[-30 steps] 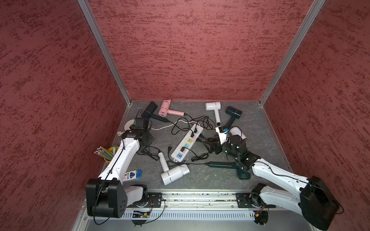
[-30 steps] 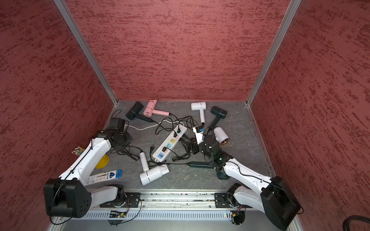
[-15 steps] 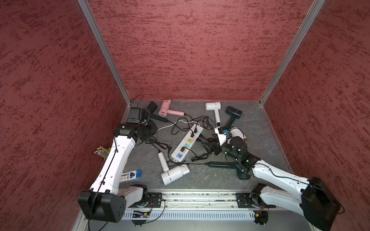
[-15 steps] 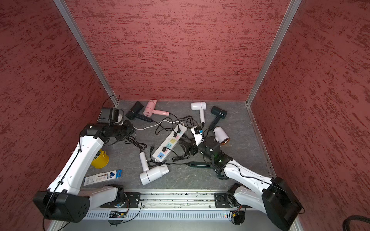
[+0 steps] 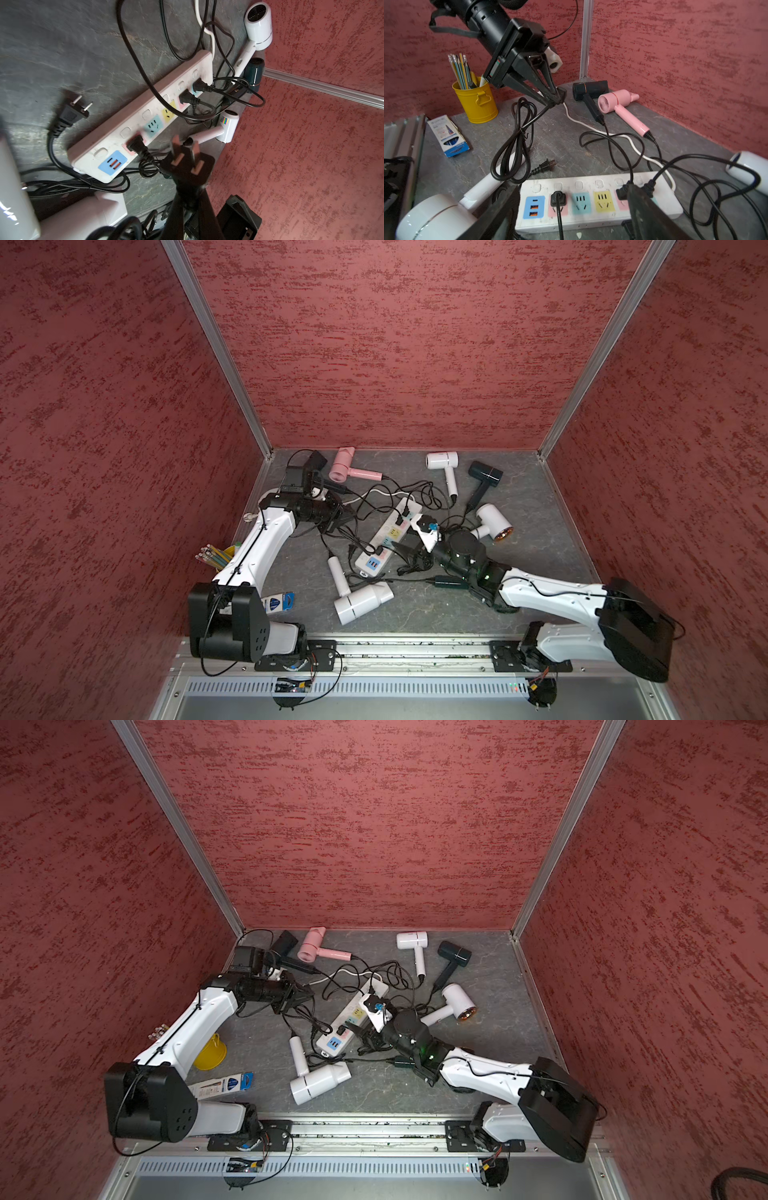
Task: Charge the blow dryers
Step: Pick up the plug from the center of the board.
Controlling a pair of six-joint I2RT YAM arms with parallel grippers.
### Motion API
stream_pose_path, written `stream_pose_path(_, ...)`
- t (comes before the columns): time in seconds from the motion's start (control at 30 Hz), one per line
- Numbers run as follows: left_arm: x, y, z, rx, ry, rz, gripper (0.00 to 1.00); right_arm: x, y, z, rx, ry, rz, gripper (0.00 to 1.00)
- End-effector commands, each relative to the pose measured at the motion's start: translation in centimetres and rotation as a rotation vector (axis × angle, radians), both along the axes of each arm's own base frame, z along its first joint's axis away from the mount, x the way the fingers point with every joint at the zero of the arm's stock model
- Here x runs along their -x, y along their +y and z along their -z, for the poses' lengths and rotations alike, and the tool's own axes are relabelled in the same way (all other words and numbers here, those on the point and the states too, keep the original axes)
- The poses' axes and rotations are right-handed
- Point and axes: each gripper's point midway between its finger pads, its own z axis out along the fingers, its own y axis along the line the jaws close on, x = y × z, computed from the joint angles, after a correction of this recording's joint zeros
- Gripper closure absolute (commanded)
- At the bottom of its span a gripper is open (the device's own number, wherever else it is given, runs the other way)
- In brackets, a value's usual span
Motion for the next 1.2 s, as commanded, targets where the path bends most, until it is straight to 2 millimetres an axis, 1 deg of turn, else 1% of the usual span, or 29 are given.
stream_pose_path(0.0, 0.5, -1.4, -1.8, 0.1, -0.038, 0.056, 1.0, -0.7, 0.6, -1.8, 0.069, -0.271, 0.037, 0.22)
stream_pose_path(0.07, 0.9, -1.7, -1.8, 0.118, -0.032, 0.072, 1.0, -1.0, 1.0, -1.8, 0.093, -0.344, 0.042, 0.25)
stream_pose_path(0.13, 1.2, -2.1, -1.8, 0.139, -0.023, 0.088, 1.0, -1.7, 1.5, -1.2, 0.128, -0.4, 0.058, 0.3)
stream_pose_path(0.23, 1.7, -2.6, -1.8, 0.178, -0.007, 0.104, 1.0, -2.2, 2.0, -1.2, 0.148, -0.506, 0.074, 0.35)
stream_pose_path(0.3, 1.9, -3.0, -1.7, 0.21, 0.0, 0.109, 1.0, -2.5, 2.5, -1.4, 0.147, -0.55, 0.079, 0.41)
stream_pose_path(0.4, 2.1, -3.4, -1.5, 0.248, 0.016, 0.118, 1.0, -2.6, 3.5, -1.9, 0.133, -0.591, 0.065, 0.47)
stream_pose_path(0.5, 2.2, -3.7, -1.2, 0.269, 0.028, 0.128, 1.0, -2.8, 4.2, -2.1, 0.124, -0.612, 0.056, 0.49)
stream_pose_path(0.63, 2.2, -4.0, -1.0, 0.296, 0.035, 0.136, 1.0, -2.5, 5.1, -2.1, 0.105, -0.619, 0.026, 0.49)
stream_pose_path(0.83, 2.1, -4.4, -0.7, 0.325, 0.055, 0.147, 1.0, -2.5, 6.0, -0.9, 0.135, -0.625, 0.008, 0.49)
stream_pose_path(1.03, 2.1, -4.5, -0.4, 0.331, 0.07, 0.146, 1.0, -3.0, 6.5, 0.4, 0.195, -0.642, 0.012, 0.44)
stream_pose_path(1.17, 2.2, -4.7, -0.2, 0.329, 0.082, 0.149, 1.0, -2.9, 6.8, 0.2, 0.201, -0.671, 0.033, 0.44)
